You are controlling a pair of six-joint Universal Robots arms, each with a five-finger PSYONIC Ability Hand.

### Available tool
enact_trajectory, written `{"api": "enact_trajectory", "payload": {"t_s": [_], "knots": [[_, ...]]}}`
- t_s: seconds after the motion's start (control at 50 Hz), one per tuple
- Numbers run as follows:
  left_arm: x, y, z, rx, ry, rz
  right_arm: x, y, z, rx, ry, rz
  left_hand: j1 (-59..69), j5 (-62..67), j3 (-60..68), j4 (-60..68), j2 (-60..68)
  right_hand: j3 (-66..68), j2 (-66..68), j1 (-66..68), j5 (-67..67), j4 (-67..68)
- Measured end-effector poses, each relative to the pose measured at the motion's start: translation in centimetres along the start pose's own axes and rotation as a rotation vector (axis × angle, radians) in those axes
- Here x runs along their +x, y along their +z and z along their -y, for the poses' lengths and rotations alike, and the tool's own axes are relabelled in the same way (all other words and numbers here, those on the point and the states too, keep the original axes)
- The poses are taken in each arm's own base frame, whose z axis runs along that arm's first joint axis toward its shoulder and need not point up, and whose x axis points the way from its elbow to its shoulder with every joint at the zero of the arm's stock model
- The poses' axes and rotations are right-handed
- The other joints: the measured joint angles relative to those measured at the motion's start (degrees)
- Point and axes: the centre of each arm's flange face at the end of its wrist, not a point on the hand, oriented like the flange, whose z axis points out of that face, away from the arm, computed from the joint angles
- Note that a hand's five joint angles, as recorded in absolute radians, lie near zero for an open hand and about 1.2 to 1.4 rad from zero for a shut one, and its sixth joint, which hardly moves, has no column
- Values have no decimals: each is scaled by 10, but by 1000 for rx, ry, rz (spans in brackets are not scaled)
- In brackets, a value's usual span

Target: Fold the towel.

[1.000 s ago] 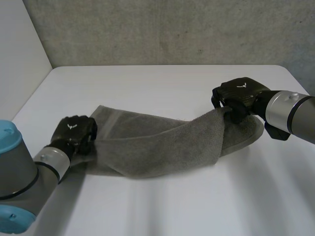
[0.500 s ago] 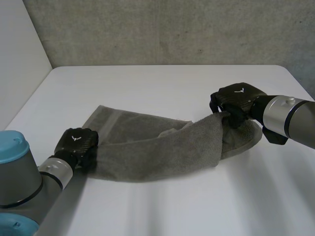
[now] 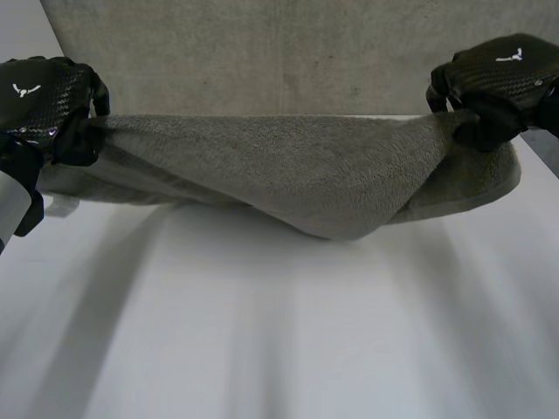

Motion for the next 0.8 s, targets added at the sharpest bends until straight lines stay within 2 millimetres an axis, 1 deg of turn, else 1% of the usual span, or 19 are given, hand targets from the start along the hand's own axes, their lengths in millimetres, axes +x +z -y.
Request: {"api": "enact_trajectory", "payload": {"t_s": [0.06, 0.12, 0.16, 0.18, 0.24, 0.26, 0.32, 0.38, 0.42, 0.46, 0.52, 0.54, 0.56, 0.6, 0.62, 0.64, 0.7, 0.74, 0.8], "knots": [[-3, 10, -15, -50, -13, -7, 3, 14, -14, -64, -40, 6, 0, 0, 1, 0, 0, 0, 0, 0, 0, 0], [-4, 26, -38, -118, -29, -18, 1, 36, -34, -151, -103, 22, 0, 0, 4, 0, 5, 0, 0, 0, 0, 0], [-2, 41, -60, -171, -41, -32, -6, 55, -48, -209, -161, 39, 0, 0, 4, 0, 5, 0, 0, 0, 0, 0], [-1, 45, -65, -185, -43, -36, -8, 60, -51, -220, -175, 43, 0, 0, 4, 0, 5, 0, 0, 0, 0, 0], [6, 67, -93, -237, -53, -60, -22, 90, -66, -261, -250, 56, 3, 4, 4, 0, 5, 0, 0, 0, 0, 0], [7, 71, -97, -242, -54, -63, -24, 95, -67, -260, -259, 54, 3, 7, 4, 0, 5, 0, 0, 0, 0, 0], [10, 96, -115, -245, -53, -67, -29, 126, -71, -217, -301, 18, 3, 11, 4, 0, 6, 0, 0, 0, 0, 0], [8, 118, -117, -211, -44, -39, -25, 147, -65, -133, -322, -45, 3, 11, 4, 0, 6, 0, 0, 0, 0, 0], [3, 140, -109, -149, -35, 9, -15, 165, -51, -20, -339, -131, 3, 11, 4, 0, 6, 0, 0, 0, 0, 0], [-2, 154, -97, -92, -33, 49, -6, 173, -37, 69, -349, -200, 3, 11, 4, 0, 6, 0, 0, 0, 0, 0], [-11, 175, -63, 44, -46, 120, 12, 181, -9, 230, -363, -330, 3, 11, 4, 0, 6, 0, 0, 0, 0, 0], [-16, 183, -42, 120, -59, 149, 20, 181, 5, 300, -368, -386, 3, 11, 4, 0, 6, 0, 0, 0, 0, 0], [-18, 185, -33, 154, -66, 160, 23, 180, 11, 330, -370, -409, 3, 11, 4, 0, 6, 0, 0, 0, 0, 0], [-24, 192, 5, 291, -94, 191, 34, 176, 32, 433, -378, -489, 3, 11, 4, 0, 6, 0, 0, 0, 0, 0], [-25, 193, 12, 316, -99, 195, 36, 175, 36, 452, -379, -504, 3, 11, 4, 0, 6, 0, 0, 0, 0, 0], [-28, 194, 28, 374, -108, 200, 40, 173, 43, 483, -382, -527, 3, 11, 4, 0, 6, 0, 0, 0, 0, 0], [-31, 192, 61, 486, -121, 197, 43, 168, 52, 519, -385, -553, 3, 11, 4, 0, 6, 0, 0, 0, 0, 0], [-30, 190, 71, 519, -121, 183, 43, 167, 52, 508, -384, -545, 3, 11, 4, 0, 6, 0, 0, 0, 0, 0], [-24, 189, 65, 499, -114, 140, 36, 170, 38, 431, -378, -484, 3, 11, 4, 0, 6, 0, 0, 0, 0, 0]]}}
